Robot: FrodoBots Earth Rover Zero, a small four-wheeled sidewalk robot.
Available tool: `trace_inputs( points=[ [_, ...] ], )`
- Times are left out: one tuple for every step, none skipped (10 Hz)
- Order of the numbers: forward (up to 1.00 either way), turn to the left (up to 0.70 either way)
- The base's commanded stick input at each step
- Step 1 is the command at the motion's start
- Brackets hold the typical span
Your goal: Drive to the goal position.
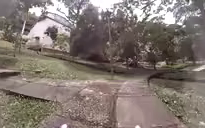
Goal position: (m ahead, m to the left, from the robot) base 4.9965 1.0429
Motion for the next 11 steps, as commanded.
trace_inputs(
  points=[
    [0.5, -0.12],
    [0.5, -0.03],
    [0.5, -0.02],
    [0.5, -0.01],
    [0.5, 0.0],
    [0.5, -0.31],
    [0.5, -0.5],
    [0.5, -0.29],
    [0.5, -0.05],
    [0.5, -0.29],
    [0.5, -0.49]
  ],
)
